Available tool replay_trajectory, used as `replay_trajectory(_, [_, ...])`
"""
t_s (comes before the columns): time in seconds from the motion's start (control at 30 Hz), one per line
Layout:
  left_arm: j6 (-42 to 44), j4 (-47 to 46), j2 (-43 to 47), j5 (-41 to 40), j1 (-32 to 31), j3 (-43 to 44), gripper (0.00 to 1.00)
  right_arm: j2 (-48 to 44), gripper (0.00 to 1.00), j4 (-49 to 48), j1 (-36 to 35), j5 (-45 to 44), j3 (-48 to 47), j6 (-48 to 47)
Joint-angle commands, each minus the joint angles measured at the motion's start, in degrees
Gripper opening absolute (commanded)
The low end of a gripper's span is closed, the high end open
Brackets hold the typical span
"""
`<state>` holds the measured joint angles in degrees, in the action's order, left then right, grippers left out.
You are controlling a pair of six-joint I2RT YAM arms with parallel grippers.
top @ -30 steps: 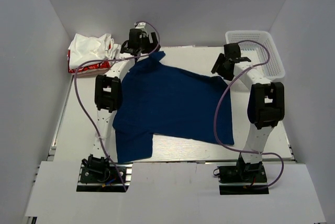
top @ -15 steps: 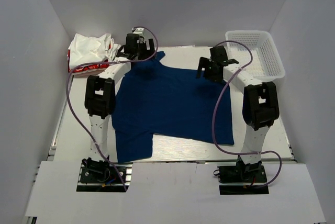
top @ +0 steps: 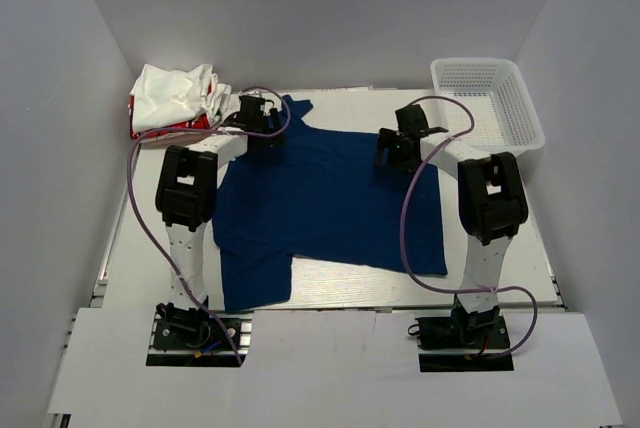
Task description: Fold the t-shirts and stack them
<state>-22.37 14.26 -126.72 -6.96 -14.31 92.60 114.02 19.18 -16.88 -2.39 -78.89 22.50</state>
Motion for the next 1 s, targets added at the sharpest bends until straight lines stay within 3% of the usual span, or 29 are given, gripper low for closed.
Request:
replay_trajectory(0.0, [-4.0,2.8,3.1,-2.4,1.3,-7.1,0.99,0.8,0.9,-1.3,0.7,-4.5,-2.2,-2.4])
replay_trajectory(0.23, [-6.5,3.2,3.1,-3.9,3.2,-10.0,0.99,12.7,0.9,3.1,1.6,-9.2,-15.6,-4.7])
replay_trajectory(0.6, [-4.7,1.3,0.9,-0.6,6.0,-7.4,0.99,29.0,0.9,7.5,3.8,-15.8,-43.3,0.0])
replay_trajectory(0.73, [-2.8,0.1,-1.3,3.0,6.0,-3.1,0.99,25.6,0.9,4.6,3.1,-10.7,-39.9,-1.4])
replay_trajectory(0.97, [0.7,3.9,-11.6,10.8,6.0,19.0,0.99,9.2,0.9,2.5,2.5,-7.7,-21.2,-2.5])
